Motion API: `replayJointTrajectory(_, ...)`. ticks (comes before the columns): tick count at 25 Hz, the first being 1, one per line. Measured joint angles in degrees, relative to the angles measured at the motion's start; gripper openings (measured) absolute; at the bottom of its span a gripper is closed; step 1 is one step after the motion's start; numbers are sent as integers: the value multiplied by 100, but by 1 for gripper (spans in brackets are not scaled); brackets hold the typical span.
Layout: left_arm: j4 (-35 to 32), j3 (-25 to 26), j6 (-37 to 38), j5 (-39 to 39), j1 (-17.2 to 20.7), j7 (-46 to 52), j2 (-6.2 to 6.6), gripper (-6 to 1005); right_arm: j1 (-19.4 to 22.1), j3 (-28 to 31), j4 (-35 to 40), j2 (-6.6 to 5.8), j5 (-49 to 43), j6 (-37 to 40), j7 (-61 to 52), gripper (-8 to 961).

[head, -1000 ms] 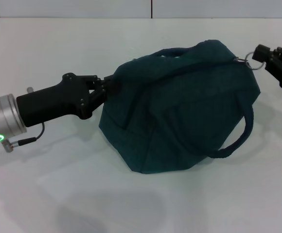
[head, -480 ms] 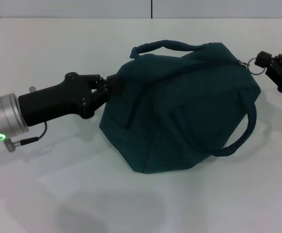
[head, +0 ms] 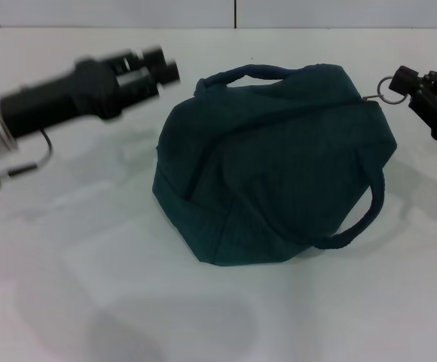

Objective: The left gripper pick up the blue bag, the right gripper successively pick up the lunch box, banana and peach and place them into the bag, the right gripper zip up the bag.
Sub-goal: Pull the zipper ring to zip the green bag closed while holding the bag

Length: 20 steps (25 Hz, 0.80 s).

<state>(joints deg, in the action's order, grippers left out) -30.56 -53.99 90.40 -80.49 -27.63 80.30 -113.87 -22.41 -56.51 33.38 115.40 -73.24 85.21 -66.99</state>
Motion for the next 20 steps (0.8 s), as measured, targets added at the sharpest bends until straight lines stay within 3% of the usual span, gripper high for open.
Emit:
replayJointTrajectory(4, -929, 32, -13, -504, -114, 970, 68, 446, -21, 0, -71, 0, 3, -25, 70, 11)
replayJointTrajectory(7, -1400, 37, -38, -1368, -576, 1911, 72, 483, -42, 0, -97, 0, 4, -34, 87, 11)
replayJointTrajectory(13, -1453, 22, -66, -2874, -1706, 3101, 25, 558, -57, 0, -147, 8, 5, -35, 94, 12)
replayJointTrajectory(20, -1444, -1, -53, -3680, -2422, 3897, -95, 560, -61, -3, -284, 15, 160, 64, 224, 12)
